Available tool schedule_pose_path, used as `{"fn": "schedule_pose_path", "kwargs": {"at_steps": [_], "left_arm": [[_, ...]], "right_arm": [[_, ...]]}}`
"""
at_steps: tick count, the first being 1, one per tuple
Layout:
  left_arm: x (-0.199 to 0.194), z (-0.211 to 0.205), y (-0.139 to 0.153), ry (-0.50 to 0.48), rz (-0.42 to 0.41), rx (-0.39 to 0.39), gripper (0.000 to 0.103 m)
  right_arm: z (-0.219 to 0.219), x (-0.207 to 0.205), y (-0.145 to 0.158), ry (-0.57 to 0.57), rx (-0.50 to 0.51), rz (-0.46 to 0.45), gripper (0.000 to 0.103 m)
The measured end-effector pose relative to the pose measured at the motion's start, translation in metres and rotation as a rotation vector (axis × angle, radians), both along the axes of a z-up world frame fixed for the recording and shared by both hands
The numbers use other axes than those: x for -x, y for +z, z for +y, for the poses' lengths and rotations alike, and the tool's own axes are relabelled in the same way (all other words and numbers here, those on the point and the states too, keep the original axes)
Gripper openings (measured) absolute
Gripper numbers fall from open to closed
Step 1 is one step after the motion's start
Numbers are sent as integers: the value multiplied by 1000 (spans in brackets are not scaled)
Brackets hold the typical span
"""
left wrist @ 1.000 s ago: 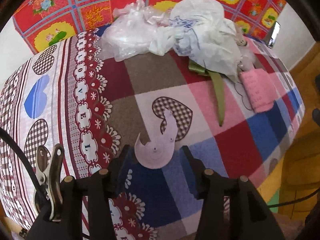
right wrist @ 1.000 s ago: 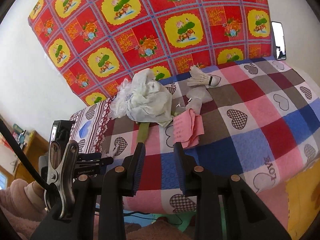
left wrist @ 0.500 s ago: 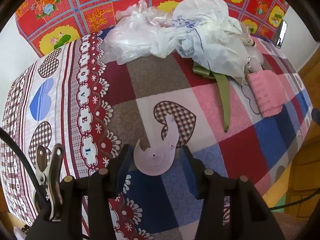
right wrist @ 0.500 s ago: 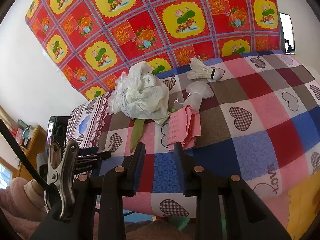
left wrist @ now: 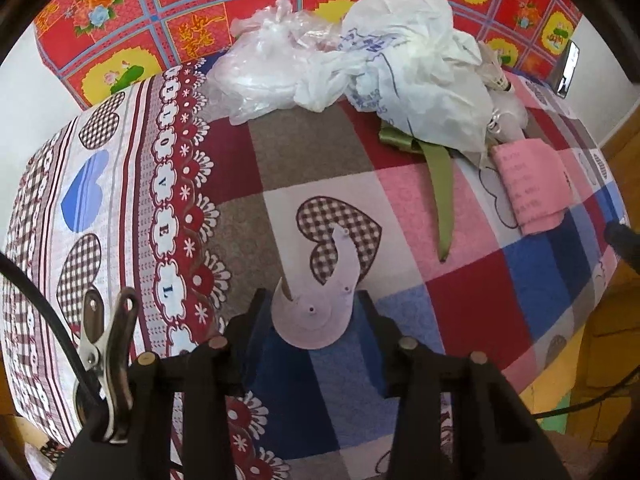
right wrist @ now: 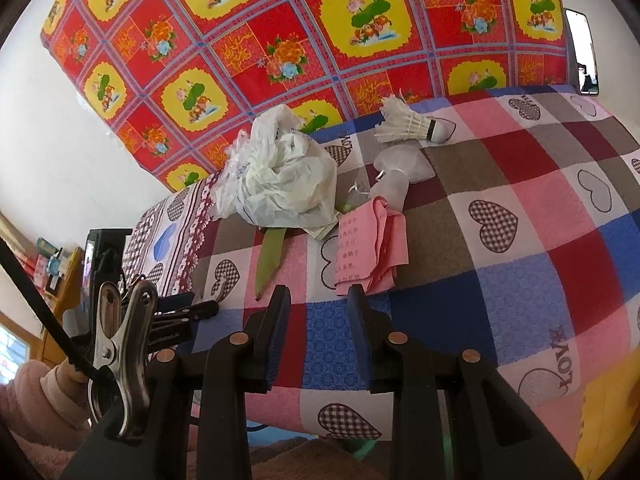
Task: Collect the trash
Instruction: 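Lower the left gripper onto the pink plastic lid and close on it, then close the right gripper on the pink paper sheet while the left gripper holds the pink lid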
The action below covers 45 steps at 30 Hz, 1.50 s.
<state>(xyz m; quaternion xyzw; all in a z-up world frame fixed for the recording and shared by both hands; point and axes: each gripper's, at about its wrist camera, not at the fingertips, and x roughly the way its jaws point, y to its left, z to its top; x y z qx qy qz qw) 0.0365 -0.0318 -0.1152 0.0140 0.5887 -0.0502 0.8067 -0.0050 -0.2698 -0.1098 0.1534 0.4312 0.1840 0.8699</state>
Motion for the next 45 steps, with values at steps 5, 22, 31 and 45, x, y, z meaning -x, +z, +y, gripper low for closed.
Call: {"fn": "schedule_pose_path", "kwargs": {"at_steps": [5, 22, 31, 45], "left_arm": [[5, 4, 4, 52, -6, 55, 44], [29, 35, 32, 196, -51, 132, 44], [33, 44, 36, 248, -57, 138, 44], [46, 47, 45, 288, -72, 141, 44]], "right_arm": [[-2, -2, -4, -6, 18, 7, 31], [-7, -57, -37, -60, 131, 81, 43], [2, -70, -51, -26, 159, 117, 43], [2, -59, -53, -1, 66, 90, 11]]}}
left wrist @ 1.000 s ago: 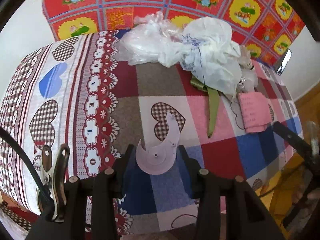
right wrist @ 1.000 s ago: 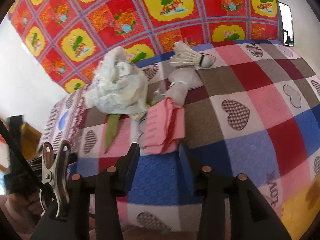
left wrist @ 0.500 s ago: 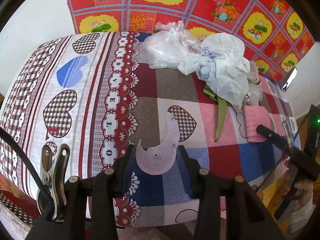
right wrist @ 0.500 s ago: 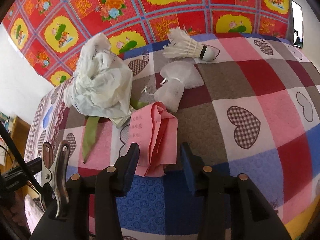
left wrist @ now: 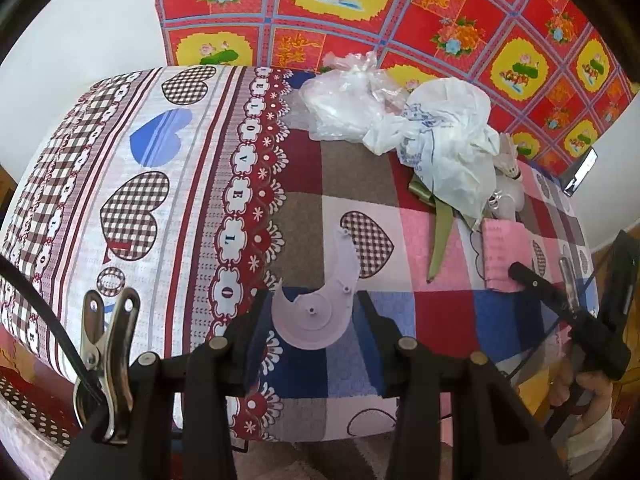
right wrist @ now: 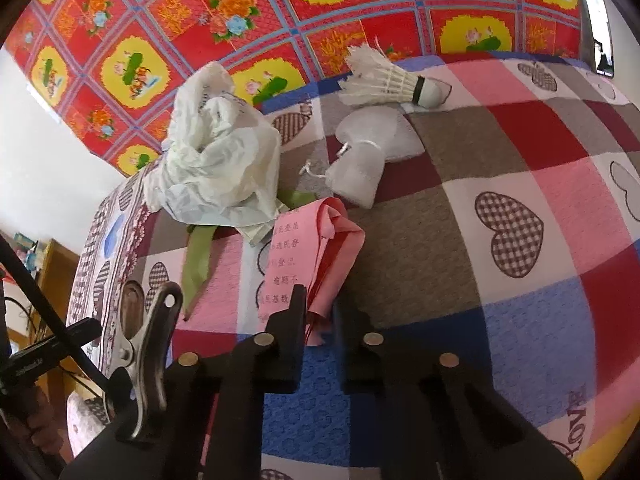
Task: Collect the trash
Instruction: 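Close the right gripper on the pink paper sheet while the left gripper holds the pink lid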
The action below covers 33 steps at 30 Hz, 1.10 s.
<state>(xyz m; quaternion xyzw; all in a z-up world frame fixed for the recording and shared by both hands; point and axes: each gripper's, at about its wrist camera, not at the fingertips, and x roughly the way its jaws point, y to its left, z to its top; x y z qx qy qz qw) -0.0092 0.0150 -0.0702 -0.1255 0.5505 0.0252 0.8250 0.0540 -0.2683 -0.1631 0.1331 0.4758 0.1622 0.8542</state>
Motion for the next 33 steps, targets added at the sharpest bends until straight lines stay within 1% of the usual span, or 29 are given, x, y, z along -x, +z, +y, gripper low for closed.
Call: {"fn": "schedule_pose_path", "kwargs": {"at_steps": [5, 14, 26, 33], "left_arm": [[6, 4, 5, 11, -14, -2, 44], [15, 22, 10, 31, -30, 5, 44], [38, 72, 26, 66, -56, -7, 44], [57, 110, 39, 90, -77, -23, 44]], "right_arm": [[3, 8, 7, 14, -22, -23, 7], [18, 26, 21, 53, -45, -50, 7], [78, 51, 48, 135, -50, -98, 7], [119, 69, 63, 181, -49, -130, 7]]}}
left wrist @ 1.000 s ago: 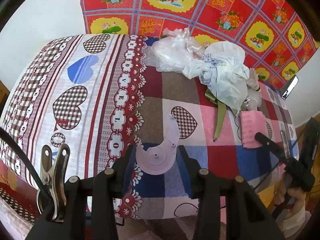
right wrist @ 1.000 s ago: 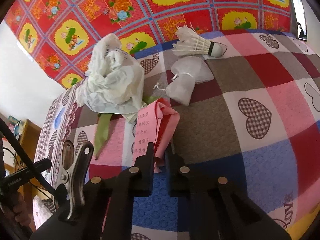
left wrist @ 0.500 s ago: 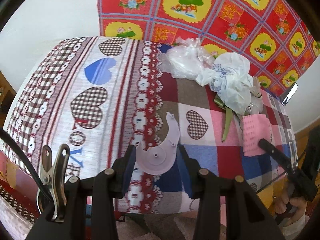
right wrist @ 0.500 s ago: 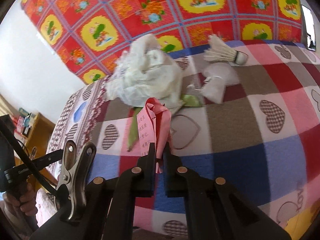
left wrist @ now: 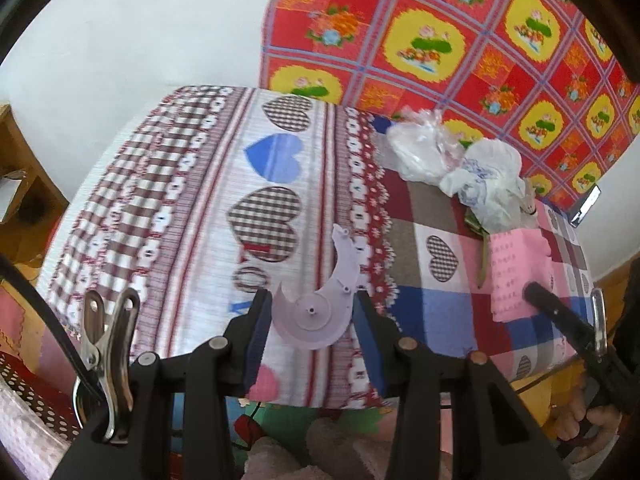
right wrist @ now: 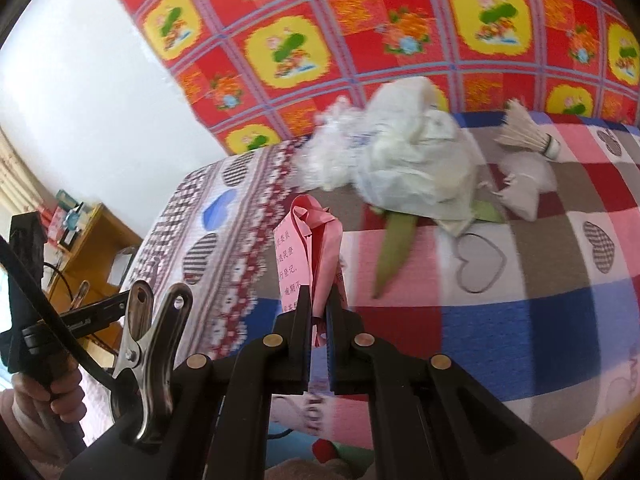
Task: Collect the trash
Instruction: 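Close the right gripper on the pink paper sheet while the left gripper holds the pink lid, then carry the pink lid and pink paper over the red bucket with both grippers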
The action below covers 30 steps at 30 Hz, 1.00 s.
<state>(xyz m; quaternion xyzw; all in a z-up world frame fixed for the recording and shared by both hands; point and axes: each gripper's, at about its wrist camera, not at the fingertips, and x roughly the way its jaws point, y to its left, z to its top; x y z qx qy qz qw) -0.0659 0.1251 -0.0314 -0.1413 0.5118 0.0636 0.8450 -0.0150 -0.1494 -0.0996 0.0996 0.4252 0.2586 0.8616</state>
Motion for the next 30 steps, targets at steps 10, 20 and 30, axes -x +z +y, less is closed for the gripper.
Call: {"fn": "schedule_pose_path", "kwargs": {"at_steps": [10, 20, 30], "left_arm": [[33, 64, 17, 43, -30, -21, 44], [60, 134, 35, 75, -52, -57, 44], [77, 189, 61, 154, -90, -94, 44]], "right_arm": [[69, 31, 19, 70, -1, -33, 7], [142, 54, 37, 122, -3, -48, 7], [221, 65, 64, 268, -22, -79, 7]]}}
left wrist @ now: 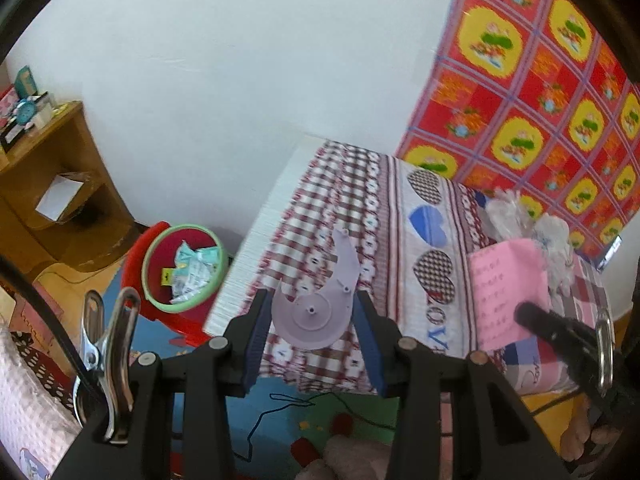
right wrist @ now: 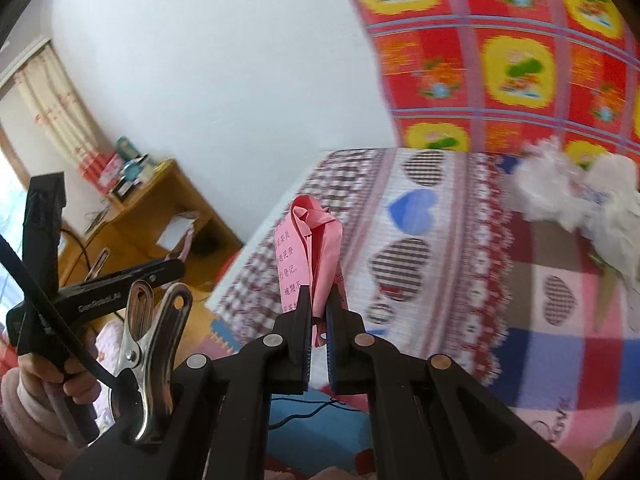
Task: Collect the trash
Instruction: 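Carry the pink lid and pink paper over the red bucket with both grippers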
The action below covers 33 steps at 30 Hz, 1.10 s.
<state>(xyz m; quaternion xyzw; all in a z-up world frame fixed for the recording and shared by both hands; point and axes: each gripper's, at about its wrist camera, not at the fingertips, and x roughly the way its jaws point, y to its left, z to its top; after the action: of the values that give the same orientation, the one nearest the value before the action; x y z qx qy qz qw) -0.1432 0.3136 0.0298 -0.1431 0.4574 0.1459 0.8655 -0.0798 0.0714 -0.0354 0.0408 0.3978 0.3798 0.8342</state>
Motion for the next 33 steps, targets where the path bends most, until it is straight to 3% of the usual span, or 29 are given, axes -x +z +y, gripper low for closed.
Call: {"fn": "schedule_pose_path", "kwargs": {"at_steps": [14, 21, 26, 33], "left_arm": [[3, 76, -5, 188, 1, 1, 44], [9, 125, -22, 267, 16, 9, 44], [11, 161, -41, 303, 14, 35, 44], [9, 210, -77, 272, 30, 83, 44]], "right_arm": [[108, -20, 1, 267, -6, 3, 7], [175, -32, 2, 407, 25, -1, 7], [219, -35, 0, 455, 35, -11, 7], [285, -45, -8, 450, 36, 35, 7]]}}
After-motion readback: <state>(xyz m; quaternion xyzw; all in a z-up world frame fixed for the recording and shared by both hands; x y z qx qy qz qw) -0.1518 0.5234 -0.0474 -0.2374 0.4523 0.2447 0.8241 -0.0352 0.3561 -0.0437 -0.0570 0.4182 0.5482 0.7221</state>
